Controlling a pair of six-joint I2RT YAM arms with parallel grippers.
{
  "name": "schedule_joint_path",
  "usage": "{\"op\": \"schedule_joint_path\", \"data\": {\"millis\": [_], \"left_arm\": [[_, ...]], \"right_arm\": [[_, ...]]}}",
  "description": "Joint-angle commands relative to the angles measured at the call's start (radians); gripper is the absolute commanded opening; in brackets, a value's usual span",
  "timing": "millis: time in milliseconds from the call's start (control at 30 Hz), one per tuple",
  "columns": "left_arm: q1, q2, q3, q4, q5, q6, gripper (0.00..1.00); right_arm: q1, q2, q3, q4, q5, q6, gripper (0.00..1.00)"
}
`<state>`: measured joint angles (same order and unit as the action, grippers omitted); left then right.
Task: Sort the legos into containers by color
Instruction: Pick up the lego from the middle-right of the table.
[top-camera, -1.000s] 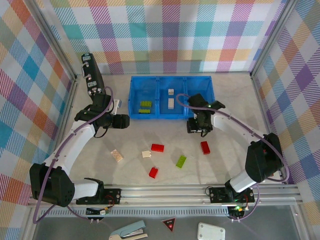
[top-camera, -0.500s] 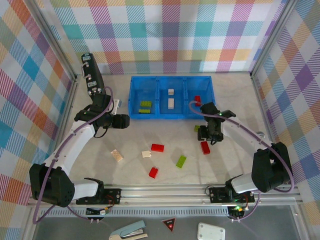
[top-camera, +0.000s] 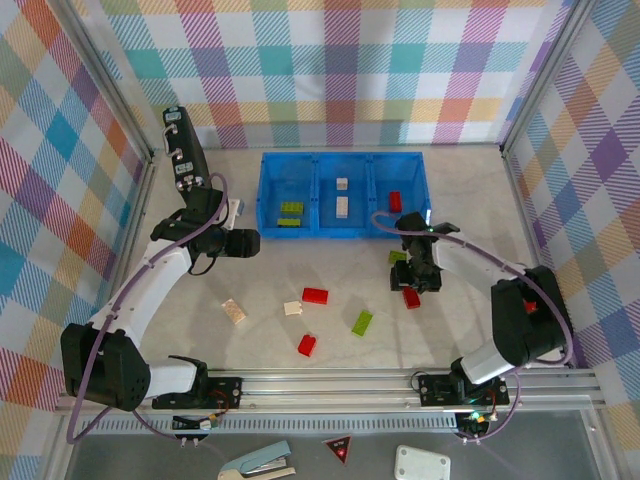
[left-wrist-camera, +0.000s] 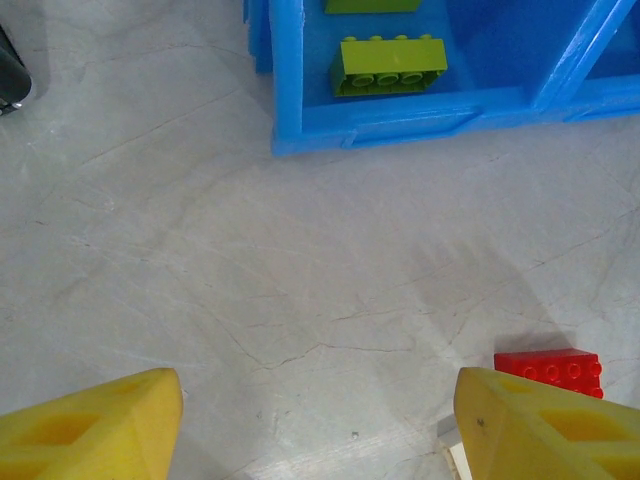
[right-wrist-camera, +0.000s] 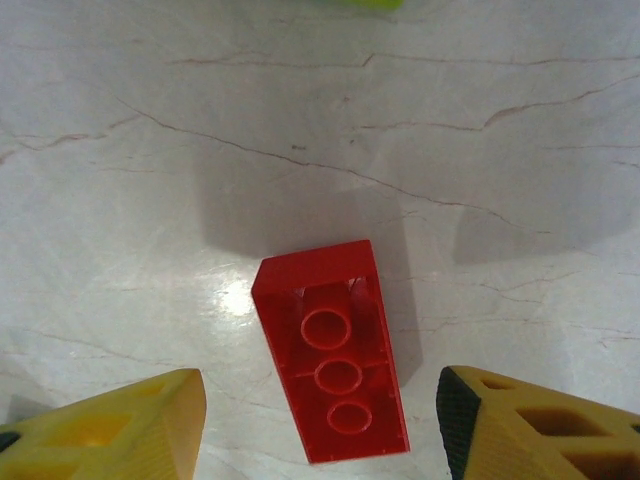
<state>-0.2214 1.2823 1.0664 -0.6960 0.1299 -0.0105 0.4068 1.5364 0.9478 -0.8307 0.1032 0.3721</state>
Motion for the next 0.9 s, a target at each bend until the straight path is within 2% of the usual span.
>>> {"op": "schedule_joint_path", "data": {"millis": [0, 167, 433, 633, 867], "left_arm": [[0.007, 0.014, 0.019, 0.006, 0.005, -0.007, 0.72], [0.007, 0.009, 0.013, 0.006, -0.014, -0.005, 0.72], [0.007, 0.007, 0.010, 0.006, -0.010, -0.005, 0.72], [0.007, 0.005, 0.015, 0.010, -0.004, -0.003, 0.72], [0.007, -0.004, 0.012, 0.013, -0.003, -0.005, 0.72]], "right_arm": [[-0.003, 0.037, 0.032, -0.010, 0.014, -0.023, 0.64], [-0.003, 0.092, 0.025, 0.018, 0.007, -0.025, 0.59], [-0.002, 0.103, 0.006, 0.024, 0.005, -0.010, 0.39], [-0.002, 0.051, 0.027, -0.005, 0.007, -0.009, 0.34], [-0.003, -0.011, 0.129, -0.031, -0.013, 0.000, 0.33]]}}
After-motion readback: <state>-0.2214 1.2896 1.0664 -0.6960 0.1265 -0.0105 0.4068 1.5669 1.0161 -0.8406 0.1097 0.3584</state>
